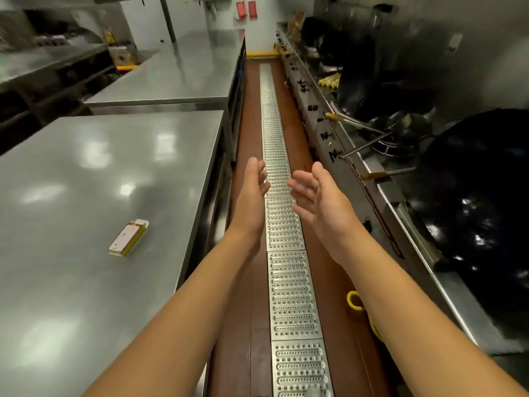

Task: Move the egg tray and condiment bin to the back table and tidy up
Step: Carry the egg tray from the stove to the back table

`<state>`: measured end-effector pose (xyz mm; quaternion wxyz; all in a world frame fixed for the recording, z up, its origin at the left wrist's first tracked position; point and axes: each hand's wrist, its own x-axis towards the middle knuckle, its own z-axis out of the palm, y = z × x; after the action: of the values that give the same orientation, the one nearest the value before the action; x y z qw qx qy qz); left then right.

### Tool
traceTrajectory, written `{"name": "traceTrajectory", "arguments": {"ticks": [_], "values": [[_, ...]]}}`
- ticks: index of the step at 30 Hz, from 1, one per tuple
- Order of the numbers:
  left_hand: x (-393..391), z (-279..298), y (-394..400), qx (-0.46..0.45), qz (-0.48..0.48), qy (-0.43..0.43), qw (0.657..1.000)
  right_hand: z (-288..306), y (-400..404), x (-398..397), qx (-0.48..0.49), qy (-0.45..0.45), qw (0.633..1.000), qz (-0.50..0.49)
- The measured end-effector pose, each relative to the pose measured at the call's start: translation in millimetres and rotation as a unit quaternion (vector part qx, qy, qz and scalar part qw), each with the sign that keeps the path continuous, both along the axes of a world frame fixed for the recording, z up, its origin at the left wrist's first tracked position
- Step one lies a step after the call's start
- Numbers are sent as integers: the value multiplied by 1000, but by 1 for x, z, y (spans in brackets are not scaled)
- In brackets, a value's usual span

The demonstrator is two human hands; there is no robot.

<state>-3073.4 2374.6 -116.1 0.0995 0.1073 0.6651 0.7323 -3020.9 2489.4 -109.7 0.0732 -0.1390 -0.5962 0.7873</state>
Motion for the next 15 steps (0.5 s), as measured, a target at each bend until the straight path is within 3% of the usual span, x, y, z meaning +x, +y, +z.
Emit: {"name": "traceTrajectory", "arguments": {"ticks": [15], "values": [[-159, -1, 80, -5, 78, -22, 997, -3, 90, -178, -18, 7, 998, 52]]}}
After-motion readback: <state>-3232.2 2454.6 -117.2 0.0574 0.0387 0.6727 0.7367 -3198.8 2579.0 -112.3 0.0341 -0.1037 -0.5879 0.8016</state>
